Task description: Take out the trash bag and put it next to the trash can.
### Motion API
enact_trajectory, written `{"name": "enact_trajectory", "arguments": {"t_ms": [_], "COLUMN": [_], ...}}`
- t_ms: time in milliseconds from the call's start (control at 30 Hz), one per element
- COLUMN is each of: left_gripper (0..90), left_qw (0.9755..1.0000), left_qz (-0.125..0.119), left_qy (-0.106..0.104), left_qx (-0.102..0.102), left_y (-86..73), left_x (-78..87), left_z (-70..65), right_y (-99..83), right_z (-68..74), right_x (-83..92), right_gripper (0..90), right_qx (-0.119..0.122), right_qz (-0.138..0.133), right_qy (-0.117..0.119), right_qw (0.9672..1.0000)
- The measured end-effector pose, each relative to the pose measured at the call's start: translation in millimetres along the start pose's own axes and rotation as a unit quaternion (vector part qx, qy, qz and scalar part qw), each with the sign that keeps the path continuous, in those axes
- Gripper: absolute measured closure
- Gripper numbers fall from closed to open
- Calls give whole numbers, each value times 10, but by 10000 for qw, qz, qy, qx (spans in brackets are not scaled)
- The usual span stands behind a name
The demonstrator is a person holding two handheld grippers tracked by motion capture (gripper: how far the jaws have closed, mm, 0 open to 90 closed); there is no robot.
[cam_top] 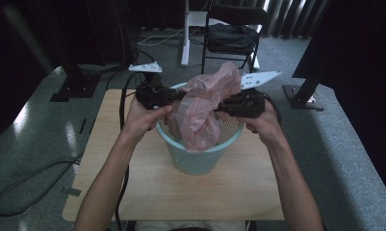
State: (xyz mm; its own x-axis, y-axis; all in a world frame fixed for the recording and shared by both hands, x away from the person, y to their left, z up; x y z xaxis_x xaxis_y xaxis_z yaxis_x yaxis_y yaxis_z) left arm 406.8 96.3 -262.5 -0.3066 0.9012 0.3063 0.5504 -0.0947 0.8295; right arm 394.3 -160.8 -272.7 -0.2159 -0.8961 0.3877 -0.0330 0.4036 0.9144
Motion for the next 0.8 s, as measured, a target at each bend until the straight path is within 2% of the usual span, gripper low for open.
{"name": "enact_trajectory", "arguments": {"t_ms": [67, 133, 200, 267, 333, 367, 467, 533, 567, 600, 700, 800], "left_gripper": [877, 877, 876, 877, 877, 877, 877, 877, 877, 877, 877, 877], "left_qw": [9999, 9999, 9998, 9997, 9995, 9994, 9989, 9987, 9980, 9976, 9961, 9951], "left_qz": [-16, -13, -29, -59, -74, -70, -56, -51, -76, -89, -153, -181], "left_qy": [-108, -116, -171, -227, -303, -346, -466, -504, -621, -676, -830, -913], "left_qx": [10, 6, 29, 50, 76, 70, 71, 68, 124, 155, 275, 321], "left_y": [15, 22, 27, 34, 39, 41, 43, 45, 50, 52, 51, 50], "left_x": [-8, -18, -17, -14, -22, -34, -87, -106, -141, -148, -157, -151], "left_z": [-23, -35, -40, -47, -63, -74, -117, -129, -142, -139, -126, -118], "right_y": [4, 13, 23, 32, 39, 45, 66, 71, 79, 80, 90, 105], "right_z": [29, 54, 59, 53, 53, 52, 67, 72, 113, 124, 151, 146], "right_x": [-74, -115, -133, -153, -189, -214, -325, -374, -487, -510, -557, -552], "right_gripper": [875, 851, 696, 453, 317, 287, 236, 233, 285, 316, 488, 724], "right_qx": [96, 134, 128, 50, 38, 36, 87, 138, 141, 172, 327, 343], "right_qz": [213, 284, 280, 295, 319, 320, 342, 383, 528, 549, 579, 510], "right_qy": [-73, -61, -139, -218, -301, -339, -227, -194, -83, -47, -112, -140], "right_qw": [9997, 9995, 9994, 9993, 9990, 9989, 9991, 9990, 9985, 9983, 9977, 9980]}}
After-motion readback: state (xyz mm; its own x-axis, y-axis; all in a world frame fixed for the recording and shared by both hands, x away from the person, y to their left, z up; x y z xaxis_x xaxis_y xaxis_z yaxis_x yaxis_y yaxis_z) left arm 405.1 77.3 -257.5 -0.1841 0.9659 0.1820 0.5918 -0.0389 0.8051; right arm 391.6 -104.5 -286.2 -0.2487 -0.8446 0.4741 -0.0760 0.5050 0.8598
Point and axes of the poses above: each handheld gripper's, and its own axes: x roughly backward along the jaws, y roughly out of its top, z roughly to its left, the point moved 2 cm from there along -x, roughly forward along the jaws, and after that the axes turned 11 degrees about x, right-handed, at the moved point
